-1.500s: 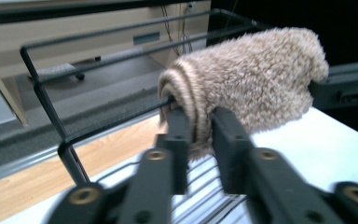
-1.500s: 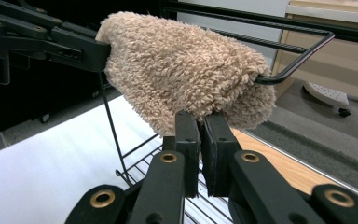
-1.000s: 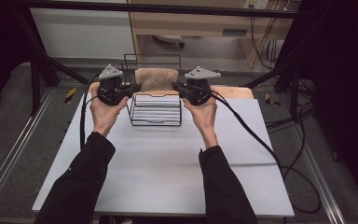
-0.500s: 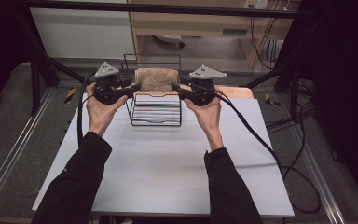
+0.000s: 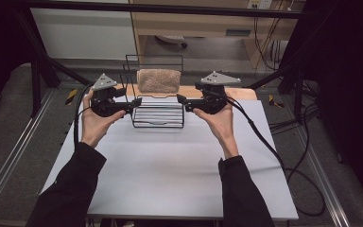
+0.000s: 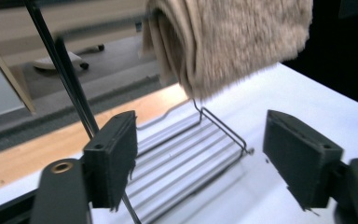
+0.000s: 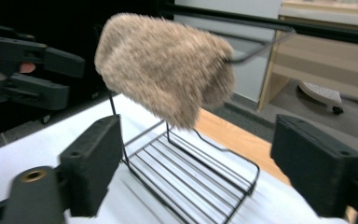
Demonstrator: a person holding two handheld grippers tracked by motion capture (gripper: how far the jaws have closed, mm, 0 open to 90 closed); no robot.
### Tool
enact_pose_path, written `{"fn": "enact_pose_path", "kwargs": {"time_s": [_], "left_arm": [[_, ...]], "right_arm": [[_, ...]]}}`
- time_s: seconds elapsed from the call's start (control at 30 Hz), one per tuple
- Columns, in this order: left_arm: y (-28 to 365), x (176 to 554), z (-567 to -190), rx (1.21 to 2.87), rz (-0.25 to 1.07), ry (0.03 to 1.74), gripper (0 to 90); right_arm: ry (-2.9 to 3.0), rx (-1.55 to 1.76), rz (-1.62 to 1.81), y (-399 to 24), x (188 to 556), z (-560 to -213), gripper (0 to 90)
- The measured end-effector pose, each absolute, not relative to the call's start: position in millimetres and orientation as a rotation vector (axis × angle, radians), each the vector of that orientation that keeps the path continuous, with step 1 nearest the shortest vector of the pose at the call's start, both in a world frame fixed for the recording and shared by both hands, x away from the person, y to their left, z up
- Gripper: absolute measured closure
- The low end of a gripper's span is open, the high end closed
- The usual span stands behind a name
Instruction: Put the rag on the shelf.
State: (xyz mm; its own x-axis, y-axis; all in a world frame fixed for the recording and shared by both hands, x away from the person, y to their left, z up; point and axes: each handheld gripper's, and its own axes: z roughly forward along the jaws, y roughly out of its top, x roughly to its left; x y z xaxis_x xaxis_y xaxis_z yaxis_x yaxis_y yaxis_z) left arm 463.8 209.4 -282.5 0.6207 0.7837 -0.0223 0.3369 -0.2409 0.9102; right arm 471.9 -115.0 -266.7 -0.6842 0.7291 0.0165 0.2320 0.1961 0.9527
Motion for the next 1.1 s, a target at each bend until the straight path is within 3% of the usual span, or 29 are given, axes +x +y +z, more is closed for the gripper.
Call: {"fn": "enact_pose_path", "kwargs": {"time_s": [0.53, 1.1], "left_arm": [[227.5, 434.4, -334.8, 1.876, 0.481, 0.919, 14.4], [254.1, 396.7, -390.3, 1.903, 0.408, 0.948, 8.6]], "right_arm": [[2.068, 0.988, 1.509, -172.8, 445.9, -302.6, 2.3], [2.153, 1.098, 1.466, -222.6, 412.4, -373.0, 0.7]]}}
